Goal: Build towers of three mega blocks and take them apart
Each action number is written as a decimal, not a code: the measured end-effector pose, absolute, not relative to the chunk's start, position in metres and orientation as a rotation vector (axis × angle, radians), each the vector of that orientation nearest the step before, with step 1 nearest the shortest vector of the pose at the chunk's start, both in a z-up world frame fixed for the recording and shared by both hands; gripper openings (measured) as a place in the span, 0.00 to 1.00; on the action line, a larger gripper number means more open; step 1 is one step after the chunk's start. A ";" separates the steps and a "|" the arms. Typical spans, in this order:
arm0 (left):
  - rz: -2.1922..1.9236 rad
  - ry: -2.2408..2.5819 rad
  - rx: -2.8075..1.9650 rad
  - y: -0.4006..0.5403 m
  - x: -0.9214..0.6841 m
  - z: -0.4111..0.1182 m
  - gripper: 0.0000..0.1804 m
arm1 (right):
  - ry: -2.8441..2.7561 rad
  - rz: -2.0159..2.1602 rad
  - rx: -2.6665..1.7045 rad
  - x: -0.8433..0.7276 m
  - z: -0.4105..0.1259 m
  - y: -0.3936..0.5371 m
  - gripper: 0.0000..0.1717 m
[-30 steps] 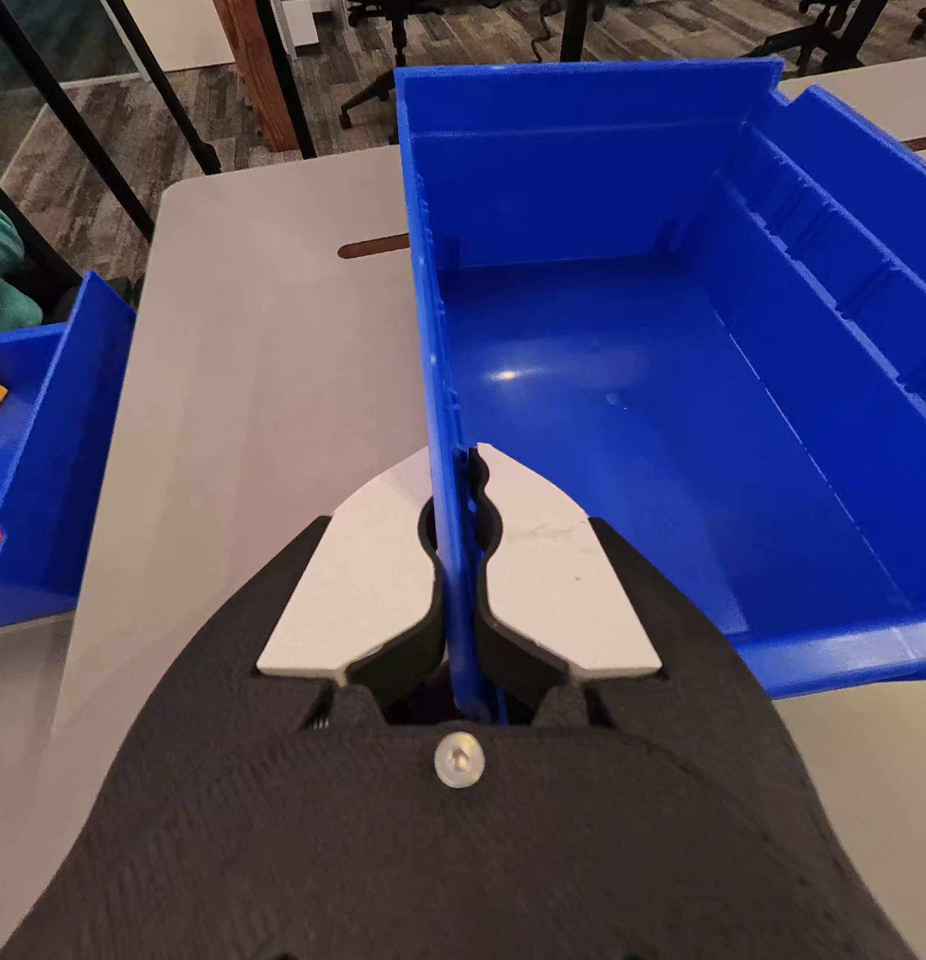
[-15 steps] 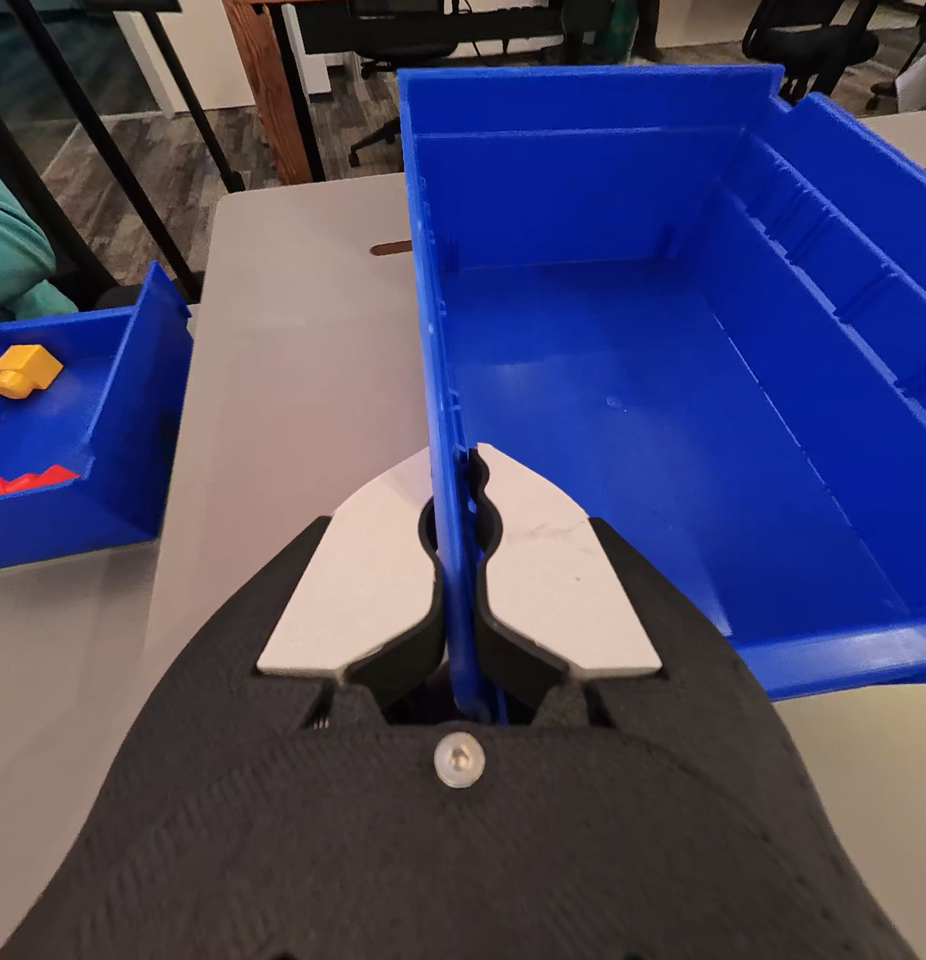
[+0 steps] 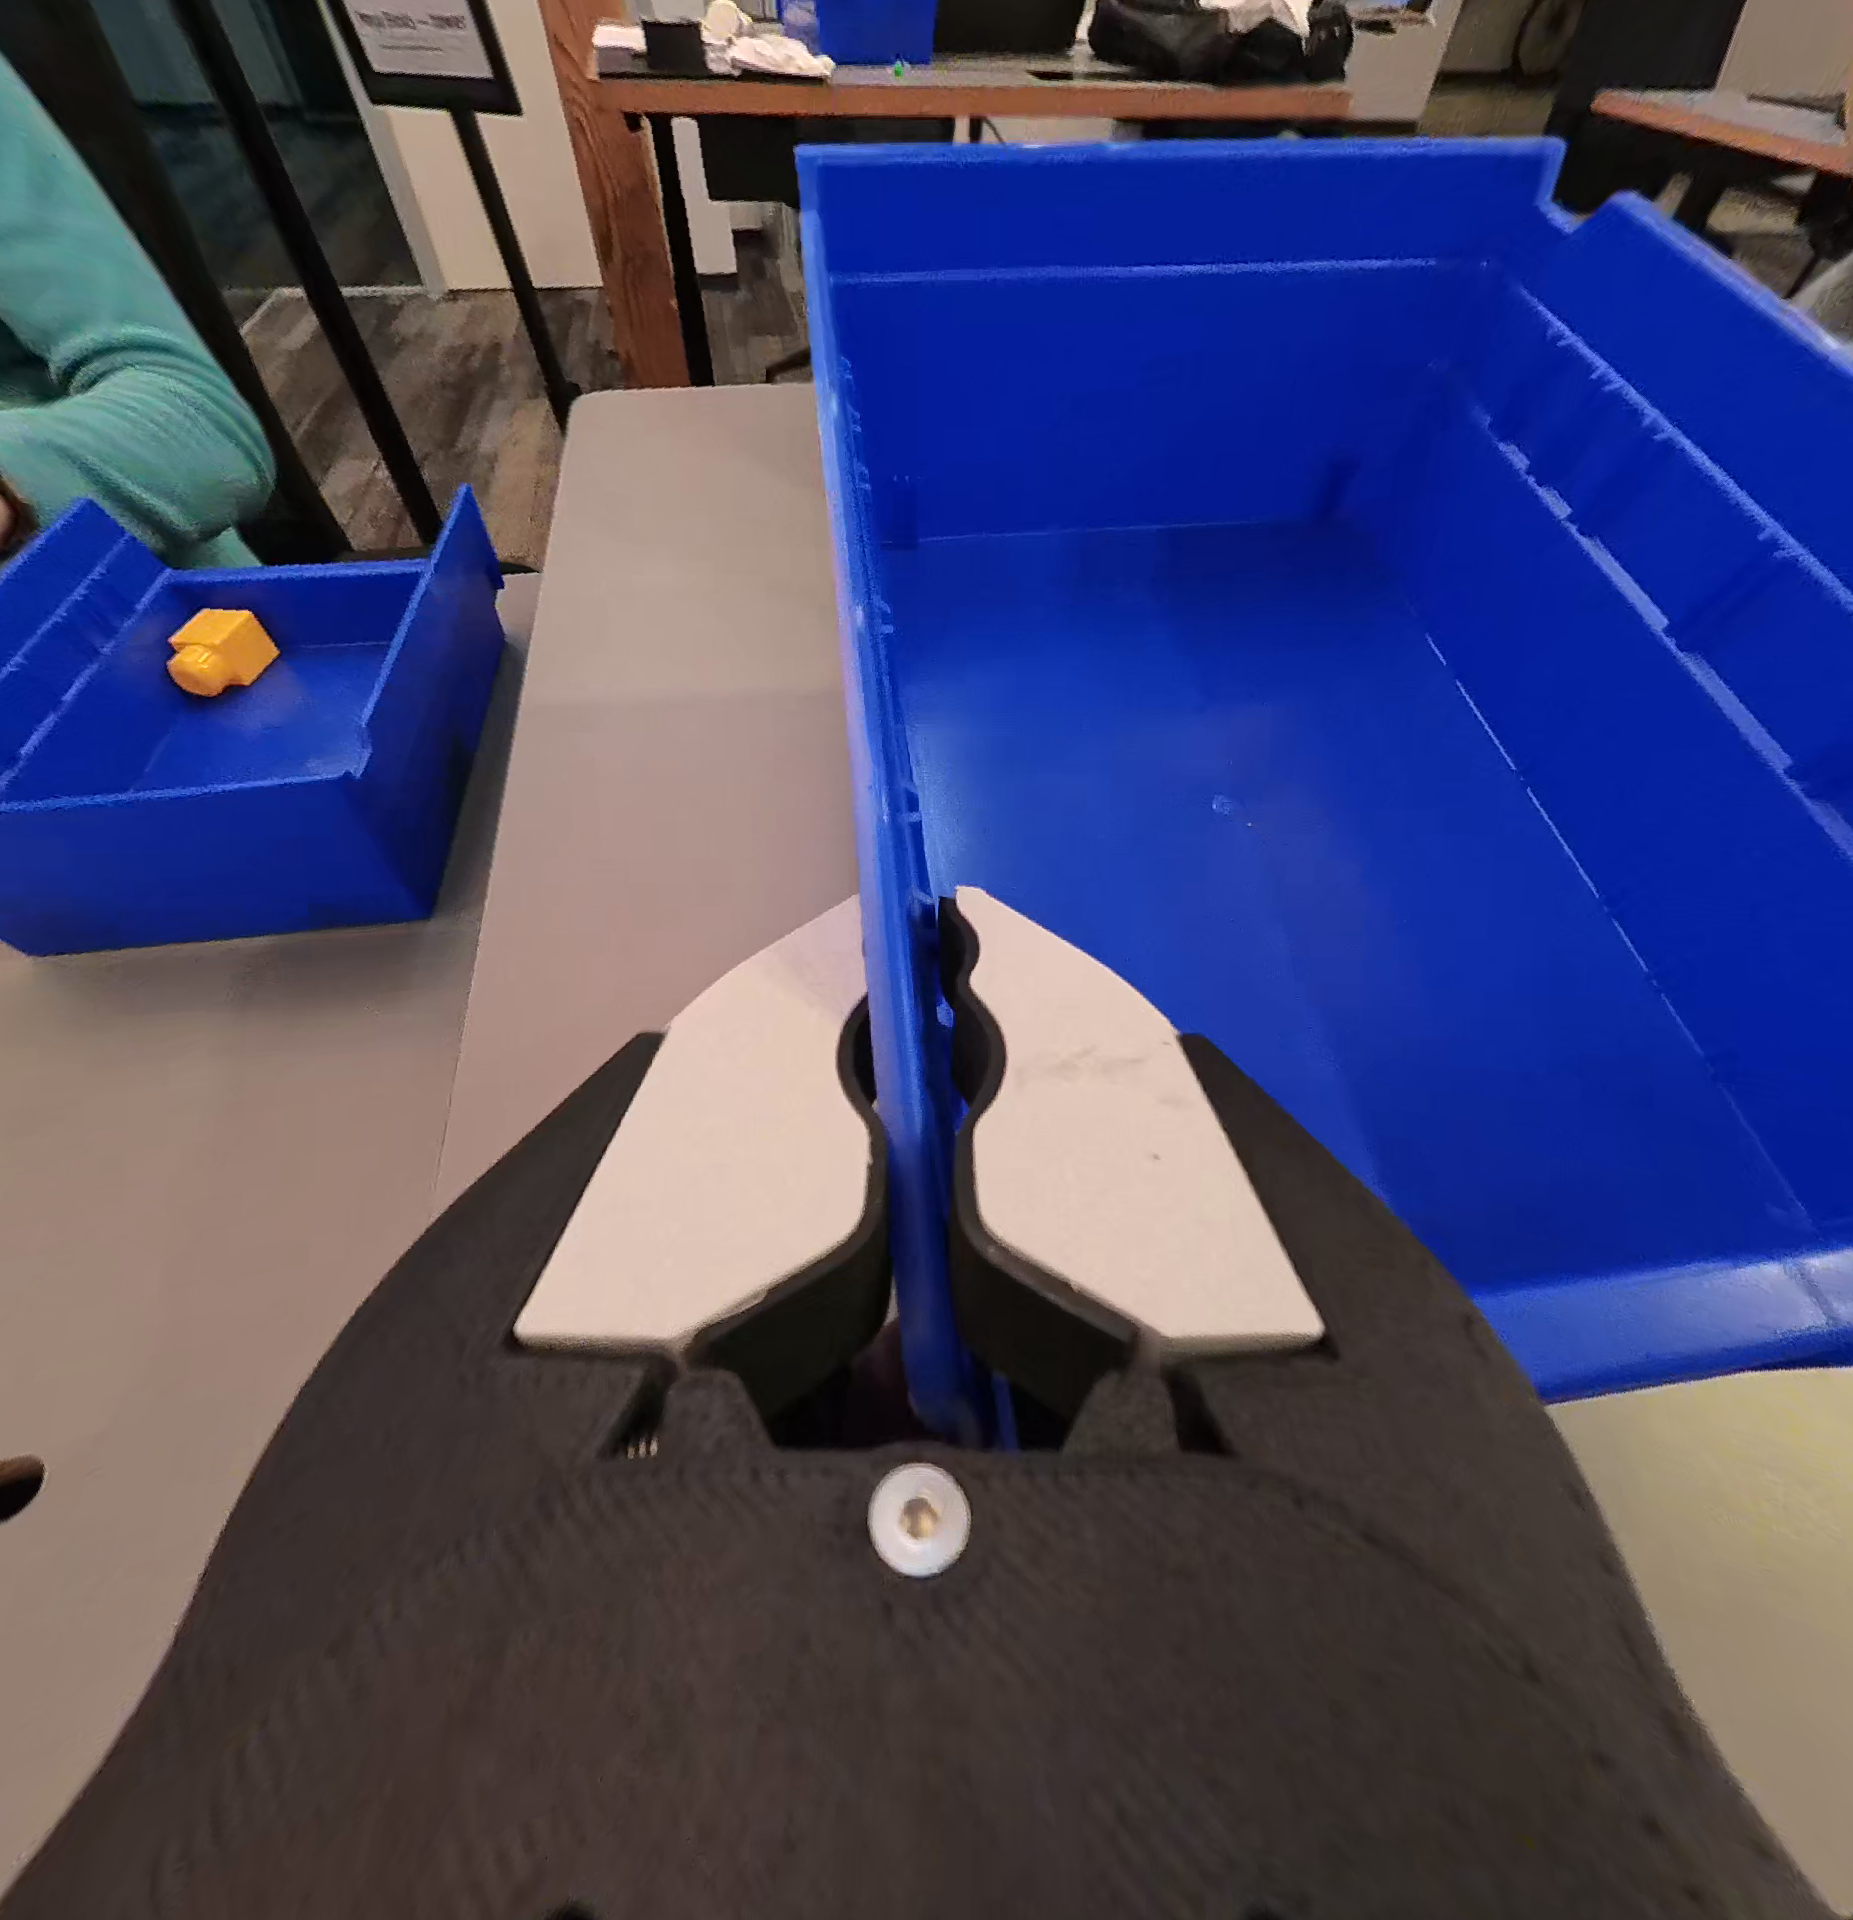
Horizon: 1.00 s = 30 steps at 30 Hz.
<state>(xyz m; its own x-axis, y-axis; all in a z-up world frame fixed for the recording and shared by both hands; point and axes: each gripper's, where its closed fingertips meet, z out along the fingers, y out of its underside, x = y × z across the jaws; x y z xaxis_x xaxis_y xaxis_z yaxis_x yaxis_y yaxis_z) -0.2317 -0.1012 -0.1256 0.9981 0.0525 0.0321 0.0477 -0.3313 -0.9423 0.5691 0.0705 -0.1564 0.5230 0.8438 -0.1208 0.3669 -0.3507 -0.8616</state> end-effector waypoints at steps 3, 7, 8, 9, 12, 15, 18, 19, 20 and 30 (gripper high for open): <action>-0.004 -0.103 -1.894 -0.116 -0.239 -0.125 0.03 | -1.030 0.768 -1.921 0.538 -0.157 0.060 0.02; 0.017 -0.122 -1.880 -0.131 -0.248 -0.122 0.03 | -1.100 0.791 -1.900 0.494 -0.158 0.050 0.02; 0.027 -0.122 -1.875 -0.134 -0.250 -0.121 0.03 | -1.111 0.806 -1.894 0.483 -0.158 0.048 0.02; 0.028 -0.124 -1.872 -0.138 -0.251 -0.120 0.03 | -1.126 0.807 -1.889 0.472 -0.158 0.046 0.02; 0.028 -0.131 -1.856 -0.148 -0.256 -0.116 0.03 | -1.171 0.824 -1.872 0.441 -0.158 0.042 0.02; 0.026 -0.142 -1.840 -0.158 -0.263 -0.111 0.03 | -1.219 0.853 -1.853 0.405 -0.158 0.039 0.03; 0.030 -0.141 -1.838 -0.164 -0.269 -0.109 0.03 | -1.267 0.877 -1.841 0.364 -0.159 0.035 0.02; 0.038 -0.140 -1.838 -0.166 -0.271 -0.108 0.03 | -1.280 0.877 -1.838 0.350 -0.159 0.035 0.02; 0.054 -0.136 -1.839 -0.169 -0.273 -0.107 0.03 | -1.288 0.883 -1.837 0.336 -0.159 0.034 0.03; 0.083 -0.173 -1.810 -0.195 -0.291 -0.098 0.03 | -1.228 0.855 -1.851 0.221 -0.159 0.046 0.03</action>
